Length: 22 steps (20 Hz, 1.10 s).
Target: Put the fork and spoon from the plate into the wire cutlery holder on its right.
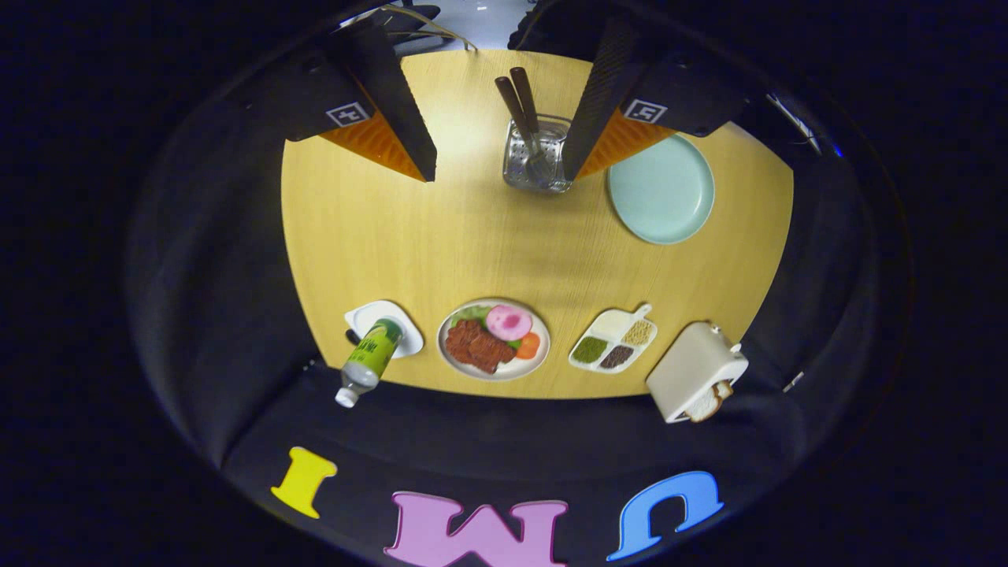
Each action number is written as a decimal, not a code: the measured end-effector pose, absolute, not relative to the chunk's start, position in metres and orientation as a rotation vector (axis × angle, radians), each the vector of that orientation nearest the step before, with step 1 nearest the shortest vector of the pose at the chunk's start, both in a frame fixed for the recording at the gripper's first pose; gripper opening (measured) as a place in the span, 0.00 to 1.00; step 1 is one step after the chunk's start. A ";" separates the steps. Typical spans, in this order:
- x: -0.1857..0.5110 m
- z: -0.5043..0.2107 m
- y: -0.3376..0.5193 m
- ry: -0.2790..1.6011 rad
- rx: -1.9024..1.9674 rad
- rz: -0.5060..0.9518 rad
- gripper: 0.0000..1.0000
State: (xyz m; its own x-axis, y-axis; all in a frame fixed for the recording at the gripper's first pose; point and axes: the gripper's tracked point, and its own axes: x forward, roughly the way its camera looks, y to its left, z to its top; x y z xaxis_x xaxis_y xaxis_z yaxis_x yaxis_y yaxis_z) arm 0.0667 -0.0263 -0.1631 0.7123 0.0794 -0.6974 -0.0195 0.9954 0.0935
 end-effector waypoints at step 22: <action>0.038 -0.051 -0.056 0.137 0.041 0.128 0.98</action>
State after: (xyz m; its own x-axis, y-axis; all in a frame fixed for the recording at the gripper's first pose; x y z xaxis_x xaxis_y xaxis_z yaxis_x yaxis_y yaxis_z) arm 0.0380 -0.0563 -0.0513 0.9824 0.1299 -0.1340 -0.1243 0.9910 0.0492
